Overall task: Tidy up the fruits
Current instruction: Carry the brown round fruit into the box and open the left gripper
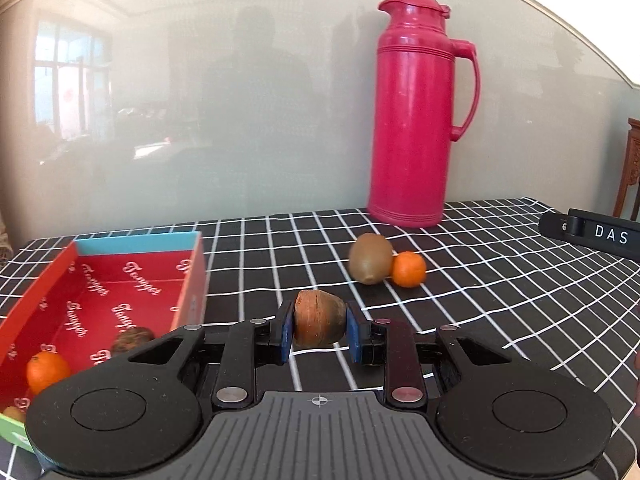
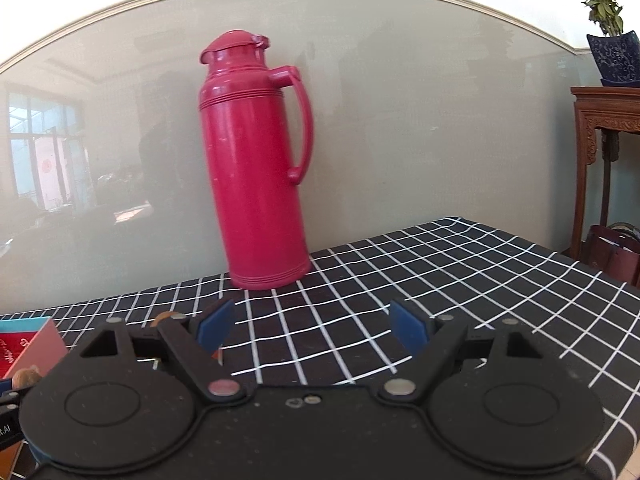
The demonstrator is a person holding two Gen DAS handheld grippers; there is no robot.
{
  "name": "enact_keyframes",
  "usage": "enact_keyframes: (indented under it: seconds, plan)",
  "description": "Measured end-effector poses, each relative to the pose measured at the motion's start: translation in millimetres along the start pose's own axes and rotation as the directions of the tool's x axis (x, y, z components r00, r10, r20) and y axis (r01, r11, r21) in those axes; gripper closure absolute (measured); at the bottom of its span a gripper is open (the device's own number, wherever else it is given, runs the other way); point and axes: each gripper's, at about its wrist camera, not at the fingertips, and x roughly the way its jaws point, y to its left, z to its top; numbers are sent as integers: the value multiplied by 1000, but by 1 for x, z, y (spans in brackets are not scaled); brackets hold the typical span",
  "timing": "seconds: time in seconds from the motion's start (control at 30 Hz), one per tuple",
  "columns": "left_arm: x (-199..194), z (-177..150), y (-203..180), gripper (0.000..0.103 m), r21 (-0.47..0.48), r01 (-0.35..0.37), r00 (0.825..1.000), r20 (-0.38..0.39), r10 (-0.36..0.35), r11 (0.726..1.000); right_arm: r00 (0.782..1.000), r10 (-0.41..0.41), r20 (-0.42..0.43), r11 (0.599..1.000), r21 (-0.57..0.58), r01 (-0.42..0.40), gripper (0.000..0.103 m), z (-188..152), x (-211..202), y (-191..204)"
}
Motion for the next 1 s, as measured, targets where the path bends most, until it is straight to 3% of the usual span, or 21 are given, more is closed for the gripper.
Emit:
enact_keyframes:
  seconds: [0.67,1.0]
  plan:
    - [-22,-13,87,76,-83,-134,991,1,135,987,992,122,-33,990,-69,-124,20,-15,-2,86]
    - [-27,-22,127,76,-126,-219,976,-19,219,967,985,164,-45,983,-75,-167,20,-21,-3,111]
